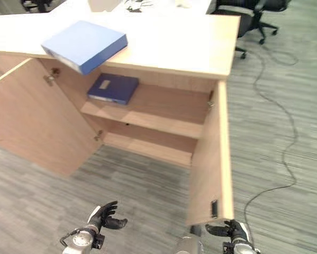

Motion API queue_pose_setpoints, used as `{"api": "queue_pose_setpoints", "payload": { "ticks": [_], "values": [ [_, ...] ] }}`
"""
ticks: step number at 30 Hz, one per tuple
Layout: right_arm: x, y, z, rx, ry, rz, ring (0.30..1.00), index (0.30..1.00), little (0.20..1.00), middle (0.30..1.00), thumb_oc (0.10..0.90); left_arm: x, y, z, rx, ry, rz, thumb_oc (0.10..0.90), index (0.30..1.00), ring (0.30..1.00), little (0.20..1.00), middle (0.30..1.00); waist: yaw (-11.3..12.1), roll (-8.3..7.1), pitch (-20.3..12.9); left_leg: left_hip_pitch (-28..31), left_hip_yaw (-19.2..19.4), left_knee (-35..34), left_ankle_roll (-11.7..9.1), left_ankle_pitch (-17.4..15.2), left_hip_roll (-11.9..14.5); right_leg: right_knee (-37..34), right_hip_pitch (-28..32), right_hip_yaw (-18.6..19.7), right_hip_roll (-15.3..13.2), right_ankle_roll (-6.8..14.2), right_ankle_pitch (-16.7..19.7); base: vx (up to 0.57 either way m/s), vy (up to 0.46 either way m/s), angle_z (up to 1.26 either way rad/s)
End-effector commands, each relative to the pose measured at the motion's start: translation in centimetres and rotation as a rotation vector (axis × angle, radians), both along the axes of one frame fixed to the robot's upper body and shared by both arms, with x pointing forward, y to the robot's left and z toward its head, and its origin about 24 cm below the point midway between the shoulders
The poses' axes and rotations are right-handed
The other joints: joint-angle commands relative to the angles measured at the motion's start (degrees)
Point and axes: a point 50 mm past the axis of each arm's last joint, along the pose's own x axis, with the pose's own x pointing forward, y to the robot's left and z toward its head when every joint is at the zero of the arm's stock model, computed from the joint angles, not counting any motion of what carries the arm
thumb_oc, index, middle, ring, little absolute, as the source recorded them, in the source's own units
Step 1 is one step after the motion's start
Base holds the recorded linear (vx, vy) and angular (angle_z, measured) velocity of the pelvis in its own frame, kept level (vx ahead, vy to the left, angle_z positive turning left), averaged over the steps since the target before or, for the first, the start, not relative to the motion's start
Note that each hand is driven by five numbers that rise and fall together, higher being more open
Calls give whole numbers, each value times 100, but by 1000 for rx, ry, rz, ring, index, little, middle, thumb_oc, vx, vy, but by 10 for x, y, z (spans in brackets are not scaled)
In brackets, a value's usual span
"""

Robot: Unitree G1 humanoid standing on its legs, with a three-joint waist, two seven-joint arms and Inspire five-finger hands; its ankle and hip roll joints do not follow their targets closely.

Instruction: Put the empty folder in the office cabinet

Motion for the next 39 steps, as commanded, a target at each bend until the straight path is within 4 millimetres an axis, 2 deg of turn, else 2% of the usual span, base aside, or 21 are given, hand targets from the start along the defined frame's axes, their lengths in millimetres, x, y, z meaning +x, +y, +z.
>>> {"api": "queue_pose_setpoints", "payload": {
  "ticks": [1,5,6,7,10,11,12,14,15,17,19,22,23,26,27,33,39],
  "values": [
    [-3,7,-5,42,-9,-44,900,900,900,900,800,-4,34,5,127,3,-42,800,900,900,900,900,21,-62,12,-15,169,992,-747,-873,-127,-1429,690,738,190,116,-91,288,-223,-36],
    [0,8,-4,37,-5,-8,900,900,900,900,800,-6,28,3,121,13,-42,800,900,900,900,900,-33,-76,-3,-183,-169,1363,-643,-747,-304,-1453,816,922,314,-54,-267,227,-176,-59],
    [2,8,-4,32,0,12,900,900,900,900,800,-4,25,3,112,8,-36,800,900,900,900,900,-16,-129,-13,-392,-323,1438,-508,-954,-454,-1465,884,1077,323,-53,-359,277,-132,-51],
    [3,9,-4,30,3,17,900,900,900,900,800,-2,22,3,106,2,-38,800,900,900,900,900,-11,-132,-8,-510,-345,1363,-467,-1054,-501,-1467,932,1138,328,-45,-418,298,-88,17],
    [3,9,-4,28,9,29,900,900,900,900,800,2,18,4,93,-11,-43,800,900,900,900,900,25,-144,-19,-673,-259,1031,-408,-1207,-563,-1454,999,1266,310,4,-480,228,38,16],
    [3,9,-4,19,16,44,900,900,900,900,800,4,15,5,87,-18,-51,800,900,900,900,900,102,-128,34,-860,-218,405,-389,-1496,-685,-1437,1172,1359,325,84,-596,310,133,-16],
    [3,10,-4,16,18,49,900,900,900,900,800,4,15,5,85,-20,-47,800,900,900,900,900,170,-139,60,-1006,-325,100,-409,-1569,-800,-1427,1247,1435,324,122,-658,409,171,8],
    [5,12,-4,15,17,57,900,900,900,900,800,3,15,4,82,-15,-28,800,900,900,900,900,341,-160,84,-1259,-695,-457,-435,-1585,-954,-1342,1319,1600,367,153,-754,339,117,23],
    [6,15,-6,14,23,64,900,900,900,900,800,-2,19,2,82,1,2,800,900,900,900,900,523,-219,151,-1444,-1221,-693,-449,-1581,-1061,-1142,1414,1809,401,162,-923,365,115,-43],
    [8,17,-6,12,26,75,900,900,900,900,800,-6,22,0,82,15,31,800,900,900,900,900,652,-256,191,-1552,-1742,-724,-467,-1647,-1133,-969,1424,2070,461,168,-1034,254,108,-98],
    [8,17,-6,12,28,77,900,900,900,900,800,-8,24,-1,81,22,42,800,900,900,900,900,674,-270,219,-1563,-1837,-654,-505,-1678,-1126,-883,1428,2170,466,184,-1097,114,107,-128],
    [2,19,-9,27,42,61,900,900,900,900,800,-20,31,-6,102,68,43,800,900,900,900,900,647,-255,80,-1233,-1448,-932,-521,-1745,-944,-862,1488,2285,439,256,-1155,200,206,-41],
    [-3,21,-12,48,48,39,900,900,900,900,800,-26,37,-7,124,93,25,800,900,900,900,900,561,-238,-46,-976,-1235,-1198,-536,-1767,-928,-828,1514,2307,425,288,-1167,187,199,-49],
    [-8,25,-15,67,60,21,900,900,900,900,800,-26,43,-6,147,98,25,800,900,900,900,900,498,-269,-117,-733,-1045,-1449,-529,-1766,-986,-785,1489,2355,398,346,-1128,103,169,-39],
    [-20,31,-21,87,102,19,900,900,900,900,800,-27,52,-5,169,97,45,800,900,900,900,900,443,-307,-215,-522,-836,-1632,-494,-1862,-1065,-765,1391,2457,378,423,-1068,73,173,-26],
    [-35,37,-28,88,166,48,900,900,900,900,800,-28,58,-4,176,100,73,800,900,900,900,900,450,-397,-291,-371,-668,-1663,-486,-1939,-1058,-930,1361,2517,336,486,-969,16,29,-24],
    [-38,32,-27,64,189,76,900,900,900,900,800,-36,52,-8,155,121,63,800,900,900,900,900,480,-370,-348,-317,-692,-1663,-545,-1902,-977,-1213,1518,2448,374,449,-905,-7,-60,-2]
  ]
}}
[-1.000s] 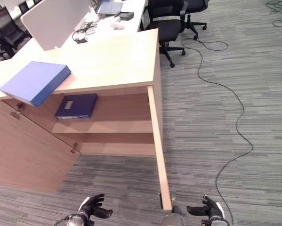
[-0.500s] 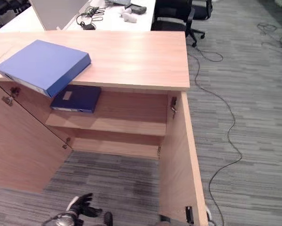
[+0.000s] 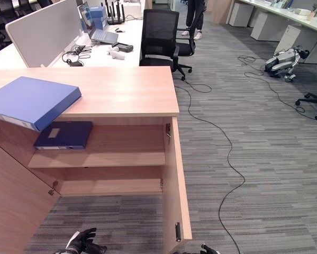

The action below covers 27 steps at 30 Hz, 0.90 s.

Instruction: Put the empty folder in the office cabinet

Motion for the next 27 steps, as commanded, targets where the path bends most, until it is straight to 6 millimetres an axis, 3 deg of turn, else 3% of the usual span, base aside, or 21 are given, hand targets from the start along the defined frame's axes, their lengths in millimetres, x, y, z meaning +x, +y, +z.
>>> {"api": "queue_pose_setpoints", "payload": {
  "ticks": [1,4,6,7,8,12,13,15,17,19,21,23,24,25,26,27],
  "values": [
    [16,-25,11,-76,-48,37,900,900,900,900,800,32,10,13,44,-101,-36,800,900,900,900,900,50,152,269,-152,-124,-12,-268,439,553,490,263,-34,-201,177,-993,-31,-162,1],
    [22,-27,13,-83,-59,60,900,900,900,900,800,33,8,12,29,-110,-2,800,900,900,900,900,105,155,340,-323,-169,-12,-341,572,601,155,367,-214,-190,162,-867,-102,-114,14],
    [33,-27,16,-96,-80,93,900,900,900,900,800,39,9,15,24,-138,24,800,900,900,900,900,182,57,485,-394,-152,209,-326,485,572,72,303,-173,-252,195,-736,-181,-34,0],
    [37,-27,17,-101,-88,107,900,900,900,900,800,42,10,17,22,-154,31,800,900,900,900,900,221,-15,564,-526,-285,538,-297,247,503,87,231,-126,-293,208,-680,-286,34,-25],
    [43,-29,19,-108,-94,126,900,900,900,900,800,47,7,19,9,-179,38,800,900,900,900,900,247,-152,657,-660,-609,1071,-219,-403,214,263,-45,-121,-435,257,-592,-204,116,-36],
    [44,-26,18,-93,-89,105,900,900,900,900,800,53,4,20,17,-173,-29,800,900,900,900,900,212,-211,654,-675,-481,1097,-6,-641,30,609,-289,-29,-678,471,-459,-81,212,-24],
    [53,-20,19,-76,-112,86,900,900,900,900,800,58,6,23,33,-177,-58,800,900,900,900,900,197,-278,713,-641,-231,1017,85,-685,-64,653,-616,-99,-949,750,-39,-188,229,-21],
    [60,-15,20,-60,-142,72,900,900,900,900,800,64,7,26,42,-195,-64,800,900,900,900,900,209,-247,756,-631,4,863,92,-638,-58,586,-839,-387,-1135,750,464,-268,182,-69],
    [65,-13,21,-54,-151,71,900,900,900,900,800,69,10,29,52,-207,-66,800,900,900,900,900,192,-225,816,-630,65,774,149,-582,-97,738,-1019,-391,-1171,750,583,-201,170,-100],
    [66,-9,20,-49,-157,73,900,900,900,900,800,74,15,33,67,-218,-77,800,900,900,900,900,252,-157,871,-734,186,580,334,-423,-307,1170,-1011,-675,-1122,750,152,-349,367,-14],
    [64,-7,19,-46,-154,88,900,900,900,900,800,66,20,30,73,-192,-55,800,900,900,900,900,389,-79,807,-823,399,406,550,-250,-517,1869,-888,-1137,-926,660,-284,-342,413,-28],
    [60,-2,16,-39,-141,108,900,900,900,900,800,57,26,27,77,-166,-13,800,900,900,900,900,493,-27,741,-859,542,314,697,-102,-620,2365,-669,-1247,-368,555,-813,-223,299,-98],
    [60,3,15,-33,-138,126,900,900,900,900,800,49,30,24,76,-144,31,800,900,900,900,900,599,10,728,-945,652,299,770,14,-644,2661,-698,-1099,236,419,-1079,-143,193,-121],
    [59,3,15,-36,-136,124,900,900,900,900,800,46,30,23,75,-136,35,800,900,900,900,900,667,-21,701,-968,731,277,750,29,-696,2404,-551,-1248,223,220,-1211,-74,101,-98],
    [59,3,15,-35,-136,124,900,900,900,900,800,46,30,23,75,-136,35,800,900,900,900,900,663,-24,714,-946,728,271,747,31,-699,2384,-520,-1254,223,218,-1210,-26,-33,-43],
    [53,0,13,-44,-116,117,900,900,900,900,800,39,25,18,63,-114,26,800,900,900,900,900,758,-102,591,-992,774,249,723,61,-821,1599,-103,-1336,185,5,-1322,-11,-41,-44]
  ]
}}
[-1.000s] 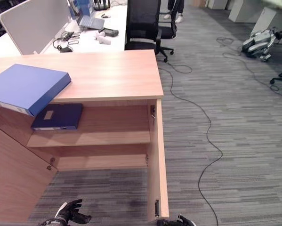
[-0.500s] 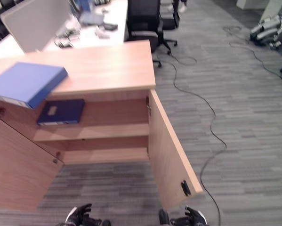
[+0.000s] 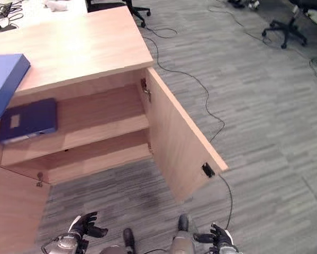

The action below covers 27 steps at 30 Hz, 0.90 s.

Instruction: Put the empty folder in the office cabinet

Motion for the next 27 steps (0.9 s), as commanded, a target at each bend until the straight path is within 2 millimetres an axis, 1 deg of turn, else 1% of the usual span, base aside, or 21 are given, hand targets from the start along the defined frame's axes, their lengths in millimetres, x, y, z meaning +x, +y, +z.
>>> {"api": "queue_pose_setpoints", "payload": {
  "ticks": [1,2,3,4,5,6,11,13,14,15,16,17,19,20,21,22,23,24,25,26,27],
  "values": [
    [5,10,0,13,-37,34,900,900,900,900,800,-1,9,3,42,-6,-37,800,900,900,900,900,248,-239,-389,-450,-112,-43,-162,-4,-165,-860,884,43,-134,259,-380,-42,-92,-32],
    [2,5,0,2,-30,17,900,900,900,900,800,-3,4,1,25,-6,-26,800,900,900,900,900,211,-217,-434,-422,-97,-137,-217,88,-171,-1222,964,314,-20,190,-343,-27,-53,-12],
    [2,5,0,2,-30,17,900,900,900,900,800,-3,4,1,25,-6,-26,800,900,900,900,900,212,-216,-432,-419,-96,-137,-218,87,-170,-1224,966,316,-20,190,-341,-51,-108,-7],
    [-3,0,0,-11,-14,11,900,900,900,900,800,-9,0,-3,12,11,-17,800,900,900,900,900,199,-187,-468,-396,-107,-165,-255,114,-155,-1468,1042,323,-46,157,-281,-24,-56,-15],
    [-3,0,0,-11,-14,11,900,900,900,900,800,-9,-1,-3,12,12,-17,800,900,900,900,900,191,-183,-466,-393,-115,-166,-256,115,-154,-1485,1057,313,-44,156,-272,-63,-143,-6],
    [-4,-3,1,-14,-21,4,900,900,900,900,800,-10,-4,-5,-1,15,-13,800,900,900,900,900,144,-163,-441,-430,-180,-140,-320,190,-119,-1638,1137,313,-67,124,-231,-39,-89,2],
    [-9,-11,2,-44,-2,21,900,900,900,900,800,-13,-11,-7,-19,18,-15,800,900,900,900,900,143,-104,-382,-515,-346,-12,-438,258,-80,-2098,1415,284,-143,120,-101,-61,-85,18],
    [-6,-18,4,-74,1,42,900,900,900,900,800,-6,-14,-5,-36,-18,16,800,900,900,900,900,269,-95,-283,-720,-1066,167,-611,276,-131,-2143,1398,335,-237,104,-78,-137,-1,10],
    [-5,-21,6,-87,3,51,900,900,900,900,800,-4,-15,-4,-39,-28,19,800,900,900,900,900,295,-94,-267,-748,-1328,155,-686,291,-77,-2111,1358,317,-299,113,-63,-126,57,26],
    [-3,-23,7,-93,-2,56,900,900,900,900,800,-3,-14,-4,-39,-32,19,800,900,900,900,900,282,-99,-271,-744,-1435,143,-716,297,-19,-2099,1334,294,-362,130,-43,-99,89,29],
    [-1,-24,8,-96,-7,59,900,900,900,900,800,-2,-14,-4,-36,-33,20,800,900,900,900,900,268,-108,-275,-703,-1474,126,-754,305,93,-2090,1301,268,-434,155,-9,-137,196,36],
    [4,-25,10,-98,-23,60,900,900,900,900,800,-4,-12,-4,-29,-25,26,800,900,900,900,900,227,-121,-326,-551,-1452,109,-828,346,451,-2099,1150,197,-588,220,99,-112,213,23],
    [5,-23,10,-90,-27,67,900,900,900,900,800,-9,-9,-6,-19,-7,34,800,900,900,900,900,153,-116,-418,-326,-1364,51,-920,419,833,-2122,1076,124,-692,285,136,-63,187,17],
    [5,-23,10,-90,-26,67,900,900,900,900,800,-10,-9,-6,-19,-6,35,800,900,900,900,900,149,-111,-409,-297,-1363,34,-928,417,841,-2119,1096,121,-684,283,123,-19,143,41],
    [5,-22,10,-83,-27,73,900,900,900,900,800,-13,-8,-7,-15,4,36,800,900,900,900,900,116,-109,-457,-229,-1313,17,-973,491,1022,-2129,1077,97,-729,307,126,-13,225,58],
    [5,-19,9,-76,-24,90,900,900,900,900,800,-16,-5,-7,-6,16,38,800,900,900,900,900,44,-89,-509,-100,-1144,-70,-1081,715,1380,-2114,1099,-14,-815,356,119,-1,305,57],
    [3,-17,8,-70,-20,100,900,900,900,900,800,-17,-4,-8,0,25,34,800,900,900,900,900,15,-70,-540,-63,-1009,-154,-1138,837,1531,-2115,1153,-86,-840,392,90,5,240,99],
    [3,-17,8,-69,-19,100,900,900,900,900,800,-17,-4,-8,1,26,34,800,900,900,900,900,11,-66,-538,-57,-1012,-159,-1143,839,1538,-2117,1161,-90,-834,390,88,173,329,95],
    [1,-12,6,-55,-14,109,900,900,900,900,800,-15,-2,-7,8,28,22,800,900,900,900,900,39,-93,-581,-296,-828,-180,-1267,980,1706,-2163,1403,-231,-916,489,41,225,402,112],
    [0,-8,4,-42,-6,113,900,900,900,900,800,-14,0,-6,19,37,5,800,900,900,900,900,4,-131,-607,-366,-504,-132,-1300,917,1747,-2118,1507,-347,-1032,568,33,286,523,75],
    [-3,-7,3,-38,8,112,900,900,900,900,800,-13,1,-6,24,43,-11,800,900,900,900,900,27,-153,-643,-407,-415,-121,-1296,874,1710,-2074,1552,-395,-1100,620,31,176,362,77]
  ]
}}
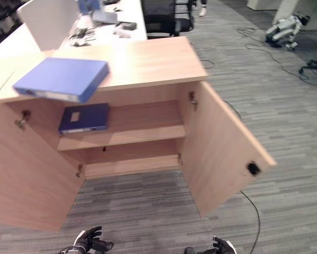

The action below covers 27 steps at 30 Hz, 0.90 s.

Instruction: Put the empty folder in the office cabinet

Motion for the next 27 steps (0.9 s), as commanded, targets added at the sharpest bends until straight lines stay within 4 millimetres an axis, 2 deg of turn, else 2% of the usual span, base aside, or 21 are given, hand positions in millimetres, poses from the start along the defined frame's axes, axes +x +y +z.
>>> {"api": "queue_pose_setpoints", "payload": {
  "ticks": [1,2,5,6,7,9,10,11,12,14,15,16,17,18,20,23,25,26,27],
  "values": [
    [32,11,5,27,-69,60,900,900,900,900,800,11,31,12,96,-38,-13,800,900,900,900,900,112,-141,9,-358,0,-162,190,424,36,449,349,545,-140,131,-1218,108,215,59],
    [32,11,5,28,-69,60,900,900,900,900,800,11,31,12,96,-38,-13,800,900,900,900,900,112,-153,5,-363,2,-159,195,419,22,457,342,545,-155,137,-1223,103,209,38],
    [33,18,3,31,-55,79,900,900,900,900,800,16,38,15,129,-35,-51,800,900,900,900,900,215,-379,4,-415,-58,-100,414,61,-355,903,224,599,-506,280,-987,135,270,28],
    [38,23,3,44,-69,57,900,900,900,900,800,26,42,21,142,-63,-62,800,900,900,900,900,299,-531,105,-469,-19,48,601,-120,-580,1172,50,715,-675,382,-563,111,353,19],
    [42,24,3,51,-85,37,900,900,900,900,800,30,44,23,150,-77,-64,800,900,900,900,900,337,-594,141,-498,24,101,699,-200,-701,1298,-69,794,-763,418,-292,89,368,16],
    [46,25,4,62,-105,7,900,900,900,900,800,33,46,25,153,-91,-68,800,900,900,900,900,367,-619,172,-501,55,104,857,-326,-880,1543,-233,846,-845,440,82,62,242,-13],
    [46,25,4,63,-105,7,900,900,900,900,800,33,46,25,153,-91,-68,800,900,900,900,900,380,-628,164,-507,69,108,863,-332,-888,1555,-257,865,-855,444,81,66,202,-17],
    [45,26,4,67,-104,0,900,900,900,900,800,34,47,26,155,-95,-67,800,900,900,900,900,379,-626,193,-457,68,83,941,-396,-976,1736,-351,929,-866,436,240,111,331,-1],
    [48,25,5,68,-115,-22,900,900,900,900,800,33,51,27,162,-93,-58,800,900,900,900,900,390,-576,276,-305,118,4,1084,-494,-1112,2212,-584,750,-922,425,561,144,431,-9],
    [48,26,5,79,-128,-44,900,900,900,900,800,31,51,26,161,-82,-64,800,900,900,900,900,317,-454,287,-139,107,-196,1190,-560,-1229,2457,-850,840,-550,392,244,171,457,8],
    [48,27,5,94,-138,-67,900,900,900,900,800,30,50,26,157,-83,-69,800,900,900,900,900,146,-322,365,79,-69,-283,1249,-663,-1344,2545,-1220,1223,88,267,-440,251,406,5],
    [47,27,4,97,-140,-74,900,900,900,900,800,31,50,26,157,-84,-70,800,900,900,900,900,113,-294,425,172,-134,-307,1252,-705,-1392,2397,-1302,1296,307,214,-671,326,255,-7],
    [45,27,4,98,-138,-79,900,900,900,900,800,30,50,26,161,-79,-77,800,900,900,900,900,95,-335,475,301,-198,-355,1247,-831,-1497,1842,-1355,1254,389,138,-703,196,31,5],
    [45,27,4,98,-138,-79,900,900,900,900,800,30,50,26,161,-79,-77,800,900,900,900,900,84,-327,492,322,-211,-355,1246,-842,-1490,1820,-1313,1236,393,139,-703,243,-90,39],
    [43,26,3,95,-133,-94,900,900,900,900,800,32,50,26,168,-76,-84,800,900,900,900,900,-20,-354,580,542,-308,-355,1158,-1040,-1493,1088,-1583,1071,167,211,-384,286,-180,63],
    [26,18,0,78,-93,-149,900,900,900,900,800,27,46,23,162,-73,-92,800,900,900,900,900,-214,-236,634,909,-457,-317,964,-1234,-1310,575,-1835,1172,-404,417,97,350,-247,71],
    [8,12,-4,62,-33,-166,900,900,900,900,800,18,47,20,158,-47,-83,800,900,900,900,900,-274,-252,477,1107,-518,-350,900,-1322,-1420,436,-1706,1417,-516,476,275,497,-264,59],
    [-4,5,-5,27,15,-150,900,900,900,900,800,7,46,15,153,-14,-73,800,900,900,900,900,-263,-174,265,1308,-498,-355,715,-1365,-1272,400,-1551,1266,-451,483,298,562,-329,18],
    [-5,1,-4,17,14,-156,900,900,900,900,800,5,46,14,149,-12,-67,800,900,900,900,900,-282,-120,231,1319,-529,-340,653,-1319,-1142,416,-1502,1236,-385,456,248,443,-367,0]
  ]
}}
